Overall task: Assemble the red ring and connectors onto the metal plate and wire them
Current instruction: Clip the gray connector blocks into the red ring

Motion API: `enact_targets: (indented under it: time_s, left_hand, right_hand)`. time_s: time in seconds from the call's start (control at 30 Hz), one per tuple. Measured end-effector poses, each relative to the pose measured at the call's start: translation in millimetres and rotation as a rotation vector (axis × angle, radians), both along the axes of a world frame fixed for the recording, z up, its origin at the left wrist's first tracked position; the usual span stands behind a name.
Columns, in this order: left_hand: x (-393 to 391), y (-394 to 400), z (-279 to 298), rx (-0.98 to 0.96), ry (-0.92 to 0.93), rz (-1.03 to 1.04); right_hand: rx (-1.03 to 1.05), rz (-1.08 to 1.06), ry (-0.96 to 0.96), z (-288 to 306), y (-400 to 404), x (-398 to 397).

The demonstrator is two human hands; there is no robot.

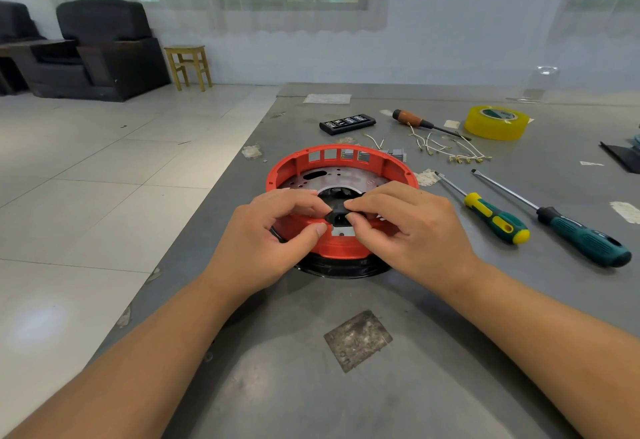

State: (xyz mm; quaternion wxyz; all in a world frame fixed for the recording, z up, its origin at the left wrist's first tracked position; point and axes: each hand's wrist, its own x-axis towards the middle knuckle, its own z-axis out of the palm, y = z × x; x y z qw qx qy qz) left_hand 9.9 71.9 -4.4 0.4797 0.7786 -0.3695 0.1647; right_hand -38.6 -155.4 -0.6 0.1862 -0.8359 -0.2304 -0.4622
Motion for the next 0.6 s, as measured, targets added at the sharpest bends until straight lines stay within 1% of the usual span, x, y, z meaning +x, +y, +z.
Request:
enact_targets:
  time_s: [0.2,0.6]
  left_hand:
    - [0.8,0.2,1.2,0.027,-0.028,-0.017]
    - [-1.3,-0.6,2.1,0.027,-0.016,0.021]
  right_hand:
    - [-0.013,0.017,0.031,2.0,-2.8,-1.7]
    - [-0.037,0.044,0.066,5.6,-2.3,-4.7]
